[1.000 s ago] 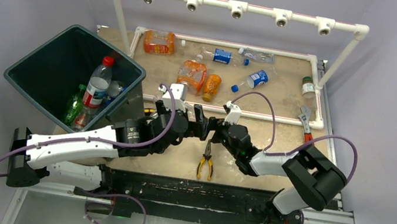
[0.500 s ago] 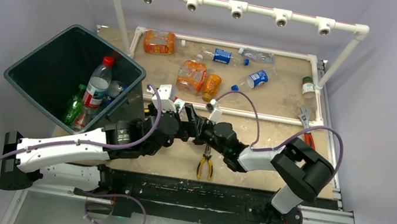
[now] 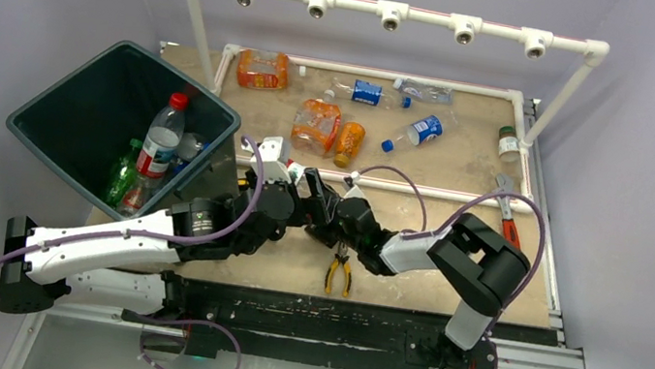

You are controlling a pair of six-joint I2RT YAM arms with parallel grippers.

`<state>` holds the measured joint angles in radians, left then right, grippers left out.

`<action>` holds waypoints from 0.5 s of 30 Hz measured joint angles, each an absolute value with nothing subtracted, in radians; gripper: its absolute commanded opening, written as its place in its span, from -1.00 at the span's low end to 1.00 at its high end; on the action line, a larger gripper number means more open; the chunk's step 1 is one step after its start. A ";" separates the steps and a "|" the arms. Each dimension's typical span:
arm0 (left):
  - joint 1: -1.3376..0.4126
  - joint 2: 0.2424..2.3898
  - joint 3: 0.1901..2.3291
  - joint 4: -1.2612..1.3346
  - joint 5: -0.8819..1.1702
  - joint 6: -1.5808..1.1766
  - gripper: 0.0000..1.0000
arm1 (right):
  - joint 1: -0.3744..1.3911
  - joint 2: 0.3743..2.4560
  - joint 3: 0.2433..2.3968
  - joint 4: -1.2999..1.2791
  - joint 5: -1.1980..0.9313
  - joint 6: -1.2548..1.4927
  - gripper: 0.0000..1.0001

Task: Put the plastic bottles in the bin
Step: Pick up the plastic bottle at the center of the board.

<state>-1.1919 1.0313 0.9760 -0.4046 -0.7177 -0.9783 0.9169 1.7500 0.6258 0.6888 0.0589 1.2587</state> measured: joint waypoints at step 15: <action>-1.195 1.031 0.976 -0.404 -0.695 -1.003 0.98 | 0.917 1.915 0.762 0.765 0.035 1.383 0.80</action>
<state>-1.1946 1.0313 0.9760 -0.4038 -0.6952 -1.0027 0.9169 1.9148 0.7620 0.7650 0.0345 1.3834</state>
